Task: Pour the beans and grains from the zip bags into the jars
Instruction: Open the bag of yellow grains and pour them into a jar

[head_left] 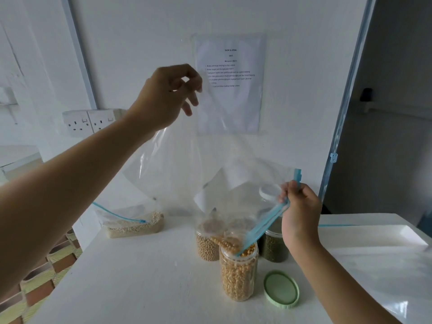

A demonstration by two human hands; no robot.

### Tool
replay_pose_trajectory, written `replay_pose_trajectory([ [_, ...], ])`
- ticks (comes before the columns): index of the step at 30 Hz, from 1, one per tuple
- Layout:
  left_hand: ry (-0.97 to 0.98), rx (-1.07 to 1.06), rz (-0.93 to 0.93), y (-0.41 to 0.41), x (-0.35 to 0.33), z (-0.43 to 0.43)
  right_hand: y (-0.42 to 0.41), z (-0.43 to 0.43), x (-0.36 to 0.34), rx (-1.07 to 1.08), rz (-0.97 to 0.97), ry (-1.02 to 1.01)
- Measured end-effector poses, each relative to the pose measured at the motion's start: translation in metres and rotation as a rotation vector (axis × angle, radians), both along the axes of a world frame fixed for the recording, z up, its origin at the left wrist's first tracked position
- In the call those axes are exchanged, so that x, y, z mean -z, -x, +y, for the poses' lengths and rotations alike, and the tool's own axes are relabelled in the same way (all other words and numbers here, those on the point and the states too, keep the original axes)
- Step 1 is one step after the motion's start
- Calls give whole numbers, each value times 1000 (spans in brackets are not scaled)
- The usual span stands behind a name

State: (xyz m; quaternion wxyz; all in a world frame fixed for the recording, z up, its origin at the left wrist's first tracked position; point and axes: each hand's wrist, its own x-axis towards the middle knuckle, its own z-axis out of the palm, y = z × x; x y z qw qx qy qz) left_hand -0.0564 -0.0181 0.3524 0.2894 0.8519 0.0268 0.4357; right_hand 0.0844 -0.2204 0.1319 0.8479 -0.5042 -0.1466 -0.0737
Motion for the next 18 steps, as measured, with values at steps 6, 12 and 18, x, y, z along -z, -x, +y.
replay_pose_trajectory([
  [6, -35, 13, -40, 4, -14, -9, -3, -3, -11, -4, 0, -21],
  [12, -31, 23, -36, 5, -9, -8, -3, -4, -9, 13, 21, -24],
  [18, 7, 21, -40, 5, -7, -6, -2, -6, -12, 7, 40, -31],
])
